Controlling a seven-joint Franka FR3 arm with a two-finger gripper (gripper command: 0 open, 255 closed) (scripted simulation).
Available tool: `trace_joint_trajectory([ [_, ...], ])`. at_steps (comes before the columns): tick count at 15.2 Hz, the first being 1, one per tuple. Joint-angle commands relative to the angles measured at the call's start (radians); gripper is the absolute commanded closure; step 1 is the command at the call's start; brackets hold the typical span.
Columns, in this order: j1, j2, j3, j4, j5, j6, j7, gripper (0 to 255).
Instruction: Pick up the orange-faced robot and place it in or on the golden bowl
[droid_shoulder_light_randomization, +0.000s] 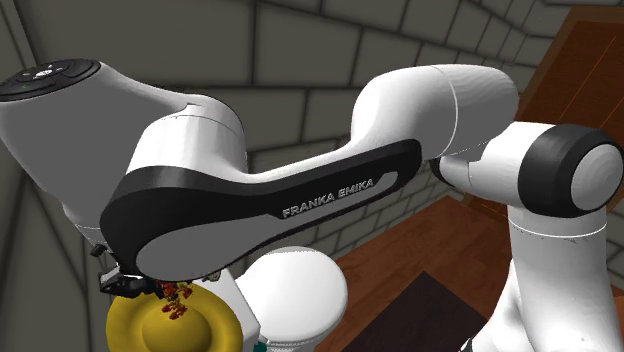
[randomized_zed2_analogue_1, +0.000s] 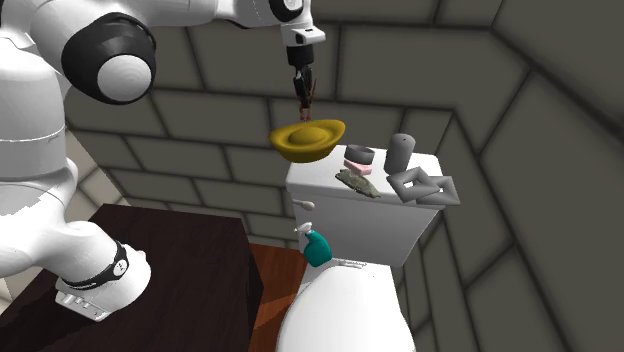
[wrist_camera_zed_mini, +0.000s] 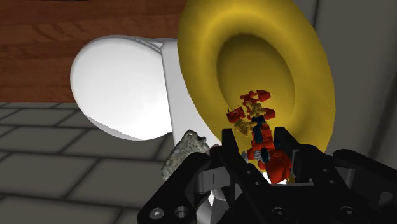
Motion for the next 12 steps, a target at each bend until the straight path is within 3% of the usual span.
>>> trace_joint_trajectory([
  [1, -0.002, 0.007, -0.003, -0.019, -0.005, 0.023, 0.008, 255],
  [7, -0.01, 0.024, -0.011, -0.082, -0.022, 0.095, 0.032, 255],
  [12, -0.01, 0.024, -0.011, -0.082, -0.022, 0.095, 0.032, 255],
])
